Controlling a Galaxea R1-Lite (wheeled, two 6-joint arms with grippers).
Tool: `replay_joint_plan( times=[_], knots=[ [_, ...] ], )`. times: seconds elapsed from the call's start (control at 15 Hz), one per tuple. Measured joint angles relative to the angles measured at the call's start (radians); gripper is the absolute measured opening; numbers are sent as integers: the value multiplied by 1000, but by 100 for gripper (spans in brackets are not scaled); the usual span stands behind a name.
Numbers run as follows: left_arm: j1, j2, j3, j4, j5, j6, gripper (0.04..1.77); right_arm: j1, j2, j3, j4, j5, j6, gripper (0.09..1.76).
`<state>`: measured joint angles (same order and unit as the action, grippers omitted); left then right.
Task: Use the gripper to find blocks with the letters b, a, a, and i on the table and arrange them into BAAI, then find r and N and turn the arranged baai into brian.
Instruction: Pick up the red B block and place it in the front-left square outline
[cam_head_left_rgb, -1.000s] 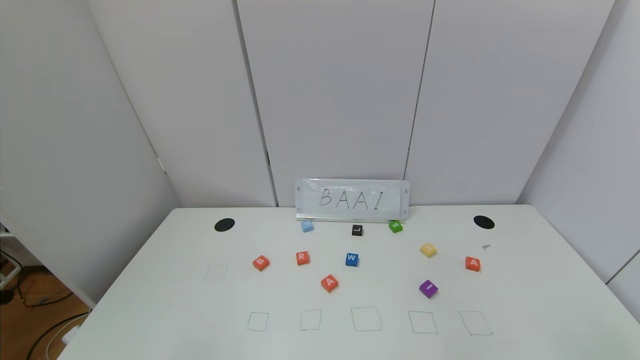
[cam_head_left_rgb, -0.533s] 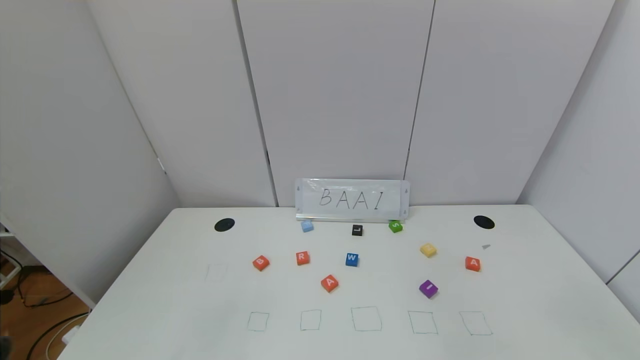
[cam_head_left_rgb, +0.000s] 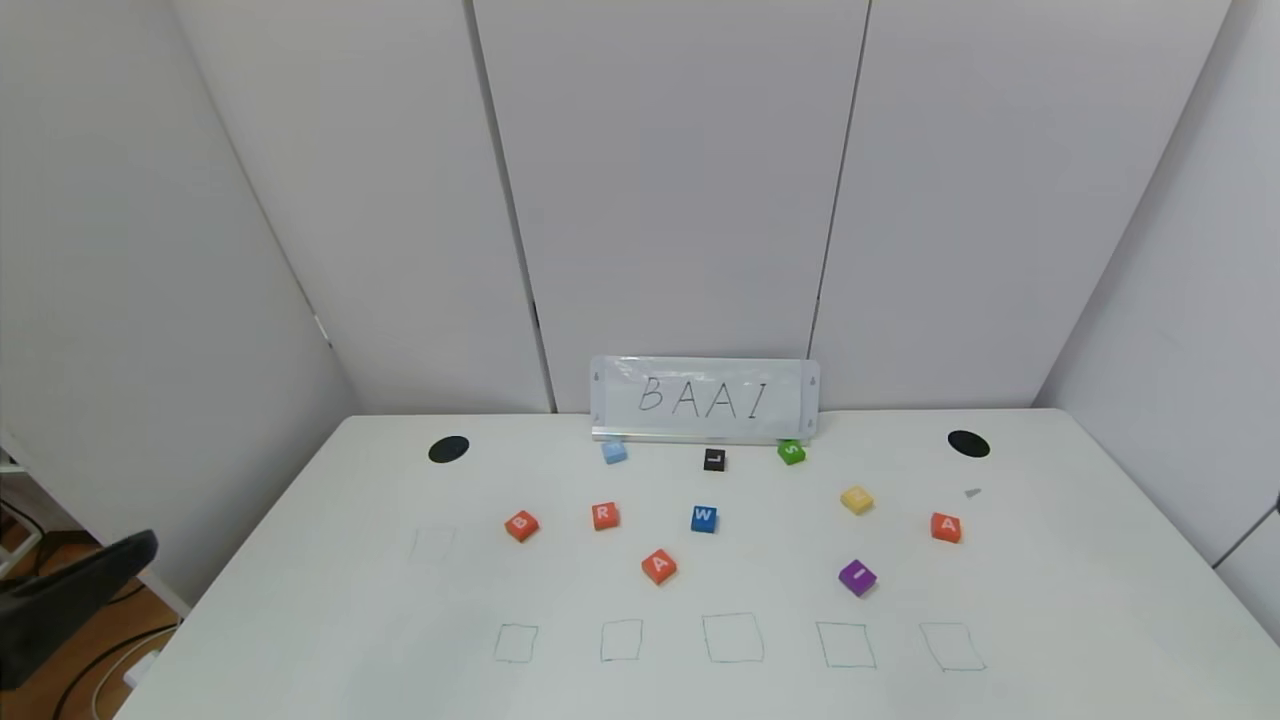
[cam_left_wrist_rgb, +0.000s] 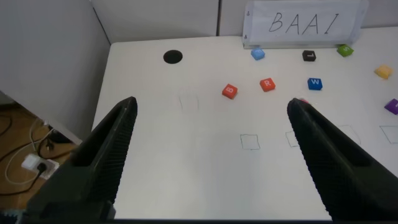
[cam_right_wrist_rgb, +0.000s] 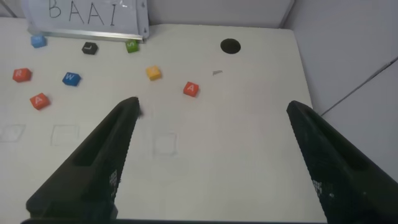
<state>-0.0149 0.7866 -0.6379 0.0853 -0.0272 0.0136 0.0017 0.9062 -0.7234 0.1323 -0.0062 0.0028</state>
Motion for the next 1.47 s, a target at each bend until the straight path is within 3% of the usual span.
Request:
replay_joint_plan(
  times=[0.27, 0.6, 1.13, 1.33, 1.47],
  knots=[
    [1, 171, -57, 0, 0, -2, 172, -2, 214, -142, 1, -2, 31, 171],
    [1, 377, -80, -10, 2, -17, 172, 9, 422, -179, -4, -4, 36, 171],
    [4, 615, -127, -51, 0, -58, 172, 42, 571, -188, -31, -5, 32, 171],
    [-5, 650, -145, -29, 12, -79, 172, 46, 571, -187, -31, -4, 32, 171],
    [-23, 664, -182, 57, 37, -109, 172, 47, 566, -186, -31, -4, 33, 171]
  ],
)
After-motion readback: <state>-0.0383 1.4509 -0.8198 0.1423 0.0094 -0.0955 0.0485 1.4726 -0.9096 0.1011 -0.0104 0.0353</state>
